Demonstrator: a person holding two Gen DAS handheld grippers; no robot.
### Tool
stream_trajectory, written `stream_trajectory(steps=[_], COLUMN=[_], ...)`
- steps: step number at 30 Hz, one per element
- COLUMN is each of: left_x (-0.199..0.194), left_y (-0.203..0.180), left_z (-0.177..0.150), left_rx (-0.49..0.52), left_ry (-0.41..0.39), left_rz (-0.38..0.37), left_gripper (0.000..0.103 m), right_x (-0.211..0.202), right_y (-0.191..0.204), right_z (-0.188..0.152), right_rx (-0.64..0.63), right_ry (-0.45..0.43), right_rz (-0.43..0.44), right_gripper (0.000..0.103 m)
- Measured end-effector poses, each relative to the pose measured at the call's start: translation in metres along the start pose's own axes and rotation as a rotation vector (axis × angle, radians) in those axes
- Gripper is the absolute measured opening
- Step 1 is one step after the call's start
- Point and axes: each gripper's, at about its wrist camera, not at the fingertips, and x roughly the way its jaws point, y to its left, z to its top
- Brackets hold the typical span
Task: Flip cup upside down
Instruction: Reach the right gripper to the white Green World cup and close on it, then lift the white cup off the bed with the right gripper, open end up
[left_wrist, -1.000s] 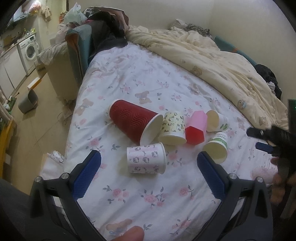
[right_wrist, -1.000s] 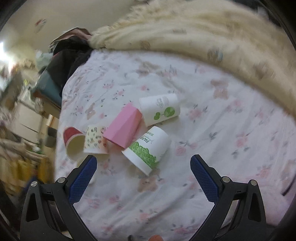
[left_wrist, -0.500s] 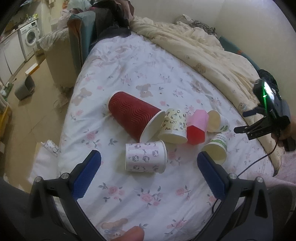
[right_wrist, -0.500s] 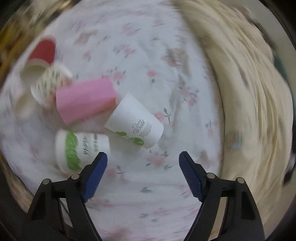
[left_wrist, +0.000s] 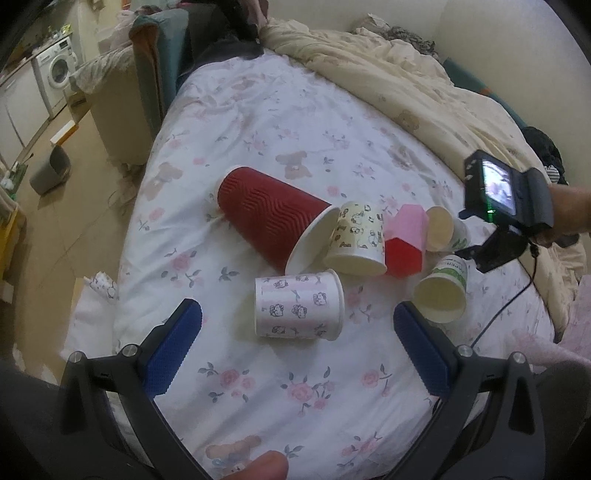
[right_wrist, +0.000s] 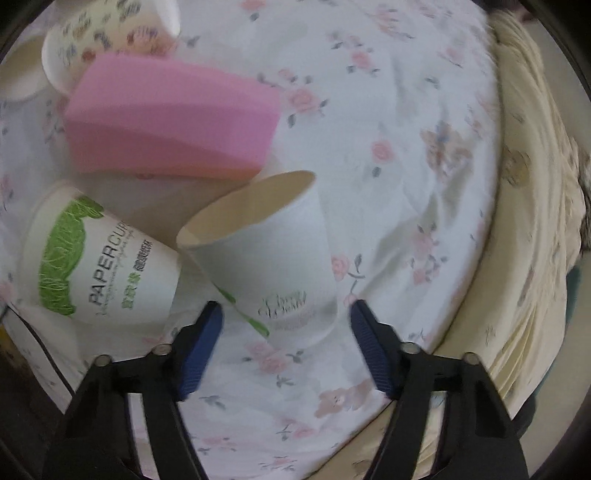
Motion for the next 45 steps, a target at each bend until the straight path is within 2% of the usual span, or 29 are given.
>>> stream_trajectory(steps=[5,10,15,19,24,26,29,33,37,42,45], left_x=[0.002,0.003,-0.002,-0.011,-0.025,-0.031,-0.038,-0.042,-0.042,-0.039,-0.038], left_y=[0.001,0.002,0.002,0.004,0.007,0.009,0.013,0.017,0.020,0.022,0.025], left_z=[0.001,0.002,0.002,0.003,0.002,0.002,-0.001,-0.004,-0.009,-0.014,-0.014], left_rx=[-0.006,-0.009,-0.018,-0.018,-0.024,-0.026,-0.025,-0.028,-0.032,-0.023,-0.035], left_ry=[0.008,0.001,-0.013,-0.041,-0.079,-0.094,-0.107,-0.104,-0.089,-0.063,-0.058], left_rz=[0.007,0.012,0.000,-0.002,-0.010,-0.008,-0.004,0.009,0.021,0.034,0.035], left_gripper=[0.102,0.102,0.102,0.102,0.102,0.102,0.102,0.102,0.102,0.102,0.102], right_x=[0.014,0.012,-0.019,-0.068,-0.123,-0.132,-0.133,-0.108,-0.077,-0.044,-0.033], right_y=[0.000,-0.003,-0.012,-0.021,0.007,0.053,0.097,0.135,0.170,0.190,0.188], right_z=[0.004,-0.006,-0.029,-0.040,-0.060,-0.073,-0.078,-0.068,-0.048,-0.025,-0.012], right_rx=[0.003,0.078,0.217,0.370,0.601,0.683,0.813,0.956,1.027,1.116,1.123], right_ry=[0.002,-0.041,-0.106,-0.202,-0.373,-0.417,-0.460,-0.449,-0.380,-0.284,-0.262], right_rz=[0.002,0.059,0.090,0.155,0.324,0.399,0.545,0.742,0.902,0.988,0.970], right_gripper=[0.065,0.063,0.063,0.063,0.063,0.063,0.063,0.063,0.063,0.063,0.063])
